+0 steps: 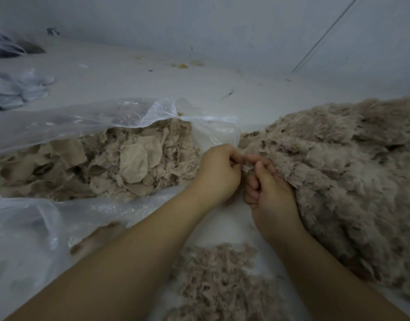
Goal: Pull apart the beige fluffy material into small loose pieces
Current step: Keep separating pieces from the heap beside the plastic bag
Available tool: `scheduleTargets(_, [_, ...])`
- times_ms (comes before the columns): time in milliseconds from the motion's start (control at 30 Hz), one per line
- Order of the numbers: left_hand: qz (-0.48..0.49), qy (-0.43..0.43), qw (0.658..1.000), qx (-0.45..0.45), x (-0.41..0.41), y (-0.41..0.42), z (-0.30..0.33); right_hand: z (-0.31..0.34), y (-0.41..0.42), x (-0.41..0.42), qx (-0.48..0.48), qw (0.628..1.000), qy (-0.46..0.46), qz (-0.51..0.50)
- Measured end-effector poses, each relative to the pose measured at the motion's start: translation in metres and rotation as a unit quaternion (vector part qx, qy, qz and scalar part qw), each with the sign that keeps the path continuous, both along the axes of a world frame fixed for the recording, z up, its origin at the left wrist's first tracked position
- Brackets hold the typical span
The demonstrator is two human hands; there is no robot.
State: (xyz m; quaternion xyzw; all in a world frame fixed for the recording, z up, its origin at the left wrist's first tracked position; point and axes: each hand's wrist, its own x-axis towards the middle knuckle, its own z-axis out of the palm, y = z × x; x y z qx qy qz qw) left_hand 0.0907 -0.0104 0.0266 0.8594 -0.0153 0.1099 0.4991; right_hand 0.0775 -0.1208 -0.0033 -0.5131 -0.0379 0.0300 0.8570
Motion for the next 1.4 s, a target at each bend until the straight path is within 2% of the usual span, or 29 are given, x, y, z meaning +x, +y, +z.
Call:
scheduleTargets(100, [0.027, -0.020, 0.999, -0.038, -0.009, 0.001, -0.009, -0.001, -0.001, 0.001, -0.018, 1.000, 0.005, 0.005])
scheduleTargets(267, [0.003, -0.050, 0.996, -0.070, -0.018, -0.001, -0.010, -0.001, -0.001, 0.003, -0.052, 0.998, 0.028, 0.008])
scheduleTargets(400, [0.026, -0.021, 0.998, -0.057, -0.025, 0.005, -0.017, -0.001, 0.000, 0.003, -0.040, 0.998, 0.050, 0.007])
scheduleTargets(633, [0.027, -0.038, 0.999, -0.017, -0.033, 0.011, -0.025, -0.001, 0.001, 0.005, -0.049, 0.997, 0.049, 0.017])
scheduleTargets(767, [0.036, -0.011, 0.998, -0.042, -0.032, 0.014, -0.024, 0.000, 0.003, 0.005, -0.054, 0.997, 0.049, 0.008])
scheduleTargets(833, [0.036, 0.002, 0.997, -0.067, -0.032, 0.014, -0.023, 0.000, 0.003, 0.005, -0.058, 0.997, 0.056, -0.003])
scheduleTargets(1000, [0.026, -0.032, 0.986, -0.162, -0.041, 0.013, -0.013, 0.001, 0.002, 0.006, -0.041, 0.996, 0.072, -0.024])
scheduleTargets(1200, [0.029, -0.008, 0.950, -0.310, -0.045, 0.012, -0.004, 0.000, 0.002, 0.006, -0.066, 0.995, 0.067, -0.028])
scheduleTargets(1300, [0.029, -0.014, 0.943, -0.330, -0.046, 0.014, 0.000, -0.002, 0.002, 0.008, -0.083, 0.993, 0.074, -0.039])
scheduleTargets(1400, [0.017, 0.011, 0.942, -0.335, -0.048, 0.013, 0.001, -0.002, -0.002, 0.008, -0.105, 0.994, 0.040, 0.001])
